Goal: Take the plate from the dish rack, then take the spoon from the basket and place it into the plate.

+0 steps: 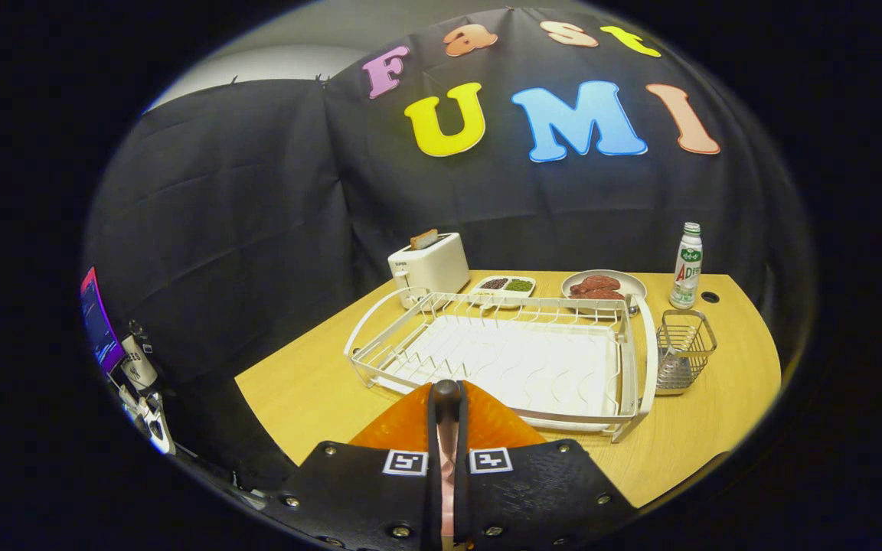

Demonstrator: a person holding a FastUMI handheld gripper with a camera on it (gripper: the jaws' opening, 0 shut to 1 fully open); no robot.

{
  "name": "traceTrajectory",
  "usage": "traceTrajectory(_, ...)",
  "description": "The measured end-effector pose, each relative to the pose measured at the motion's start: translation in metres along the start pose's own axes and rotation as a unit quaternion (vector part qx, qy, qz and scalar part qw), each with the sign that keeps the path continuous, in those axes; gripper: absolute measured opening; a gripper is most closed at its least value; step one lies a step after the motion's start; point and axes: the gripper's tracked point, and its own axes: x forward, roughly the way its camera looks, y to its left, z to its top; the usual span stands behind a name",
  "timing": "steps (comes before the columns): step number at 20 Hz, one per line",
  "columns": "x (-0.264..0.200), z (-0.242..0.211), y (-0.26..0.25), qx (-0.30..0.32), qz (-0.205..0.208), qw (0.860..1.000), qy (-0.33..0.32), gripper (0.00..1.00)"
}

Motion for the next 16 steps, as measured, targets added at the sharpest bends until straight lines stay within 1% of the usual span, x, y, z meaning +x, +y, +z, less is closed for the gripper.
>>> traceTrajectory(5, 0.004, -0.014, 0.01, -0.014, 0.007, 1.0, 0.014, 0.05)
traceTrajectory(9, 0.005, -0.014, 0.014, -0.021, 0.013, 1.0, 0.013, 0.06)
traceTrajectory(11, 0.003, -0.013, 0.013, -0.018, 0.014, 1.0, 0.014, 0.1)
traceTrajectory(13, 0.004, -0.009, 0.015, -0.014, 0.022, 1.0, 0.011, 0.1)
traceTrajectory(14, 0.004, -0.007, 0.013, -0.013, 0.02, 1.0, 0.007, 0.15)
traceTrajectory(16, 0.003, -0.001, 0.01, -0.012, 0.017, 1.0, 0.0, 0.15)
